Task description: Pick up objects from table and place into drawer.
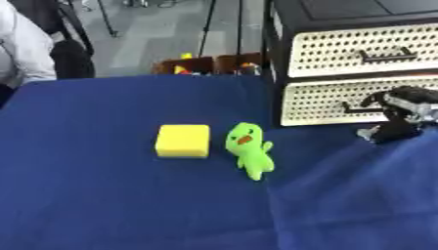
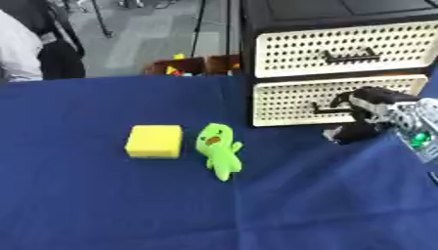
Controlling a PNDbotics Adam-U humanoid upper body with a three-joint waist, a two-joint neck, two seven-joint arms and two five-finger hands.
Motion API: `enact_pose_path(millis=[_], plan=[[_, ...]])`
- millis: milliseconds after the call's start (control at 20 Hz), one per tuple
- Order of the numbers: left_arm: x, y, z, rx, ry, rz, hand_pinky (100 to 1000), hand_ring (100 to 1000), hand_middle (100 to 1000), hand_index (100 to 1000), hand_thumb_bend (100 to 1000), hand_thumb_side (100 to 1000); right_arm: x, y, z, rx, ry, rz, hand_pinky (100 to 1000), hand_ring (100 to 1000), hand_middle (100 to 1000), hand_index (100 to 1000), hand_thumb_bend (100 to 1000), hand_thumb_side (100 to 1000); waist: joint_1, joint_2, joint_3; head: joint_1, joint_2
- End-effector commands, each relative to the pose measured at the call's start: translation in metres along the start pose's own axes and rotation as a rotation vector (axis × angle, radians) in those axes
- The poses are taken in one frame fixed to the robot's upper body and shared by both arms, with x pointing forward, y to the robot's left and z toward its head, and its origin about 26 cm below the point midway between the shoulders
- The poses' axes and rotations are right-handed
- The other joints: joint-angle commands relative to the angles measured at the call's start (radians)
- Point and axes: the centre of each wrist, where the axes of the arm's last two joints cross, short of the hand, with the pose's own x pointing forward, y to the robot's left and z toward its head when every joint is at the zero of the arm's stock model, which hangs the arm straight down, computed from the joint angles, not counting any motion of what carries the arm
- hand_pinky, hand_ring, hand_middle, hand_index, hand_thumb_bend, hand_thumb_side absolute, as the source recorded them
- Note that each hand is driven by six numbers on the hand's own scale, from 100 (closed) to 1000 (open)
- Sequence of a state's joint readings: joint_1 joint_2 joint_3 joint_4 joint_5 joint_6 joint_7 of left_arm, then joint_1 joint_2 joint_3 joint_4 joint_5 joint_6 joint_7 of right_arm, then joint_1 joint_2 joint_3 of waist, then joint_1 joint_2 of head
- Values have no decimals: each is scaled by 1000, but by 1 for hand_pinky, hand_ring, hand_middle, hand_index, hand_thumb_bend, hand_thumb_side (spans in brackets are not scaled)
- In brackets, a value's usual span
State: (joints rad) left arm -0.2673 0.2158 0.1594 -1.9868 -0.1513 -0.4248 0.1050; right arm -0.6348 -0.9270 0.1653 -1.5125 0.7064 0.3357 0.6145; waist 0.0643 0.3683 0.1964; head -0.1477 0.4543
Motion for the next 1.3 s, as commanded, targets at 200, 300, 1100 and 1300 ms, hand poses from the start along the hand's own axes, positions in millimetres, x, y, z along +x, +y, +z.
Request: enact_pose_path(millis=[200,300,1100,1300], plan=[[4,2,-5,-1,-24,-2,519,720,730,874,150,934,-8,-6,-1,-15,26,14,100,187,205,875,258,542,-2,-13,-2,-4,-13],[4,2,-5,0,-24,-3,519,720,730,874,149,934,-10,-5,-1,-11,26,13,100,183,202,860,258,542,-2,-13,-4,-3,-14],[4,2,-6,1,-24,-2,521,722,729,874,148,934,-11,7,20,-3,4,36,100,174,193,774,219,556,1,-17,-20,5,-21],[4,2,-6,1,-25,-1,522,722,730,875,148,934,-8,9,28,-4,-7,39,100,171,189,769,212,560,3,-18,-25,6,-22]])
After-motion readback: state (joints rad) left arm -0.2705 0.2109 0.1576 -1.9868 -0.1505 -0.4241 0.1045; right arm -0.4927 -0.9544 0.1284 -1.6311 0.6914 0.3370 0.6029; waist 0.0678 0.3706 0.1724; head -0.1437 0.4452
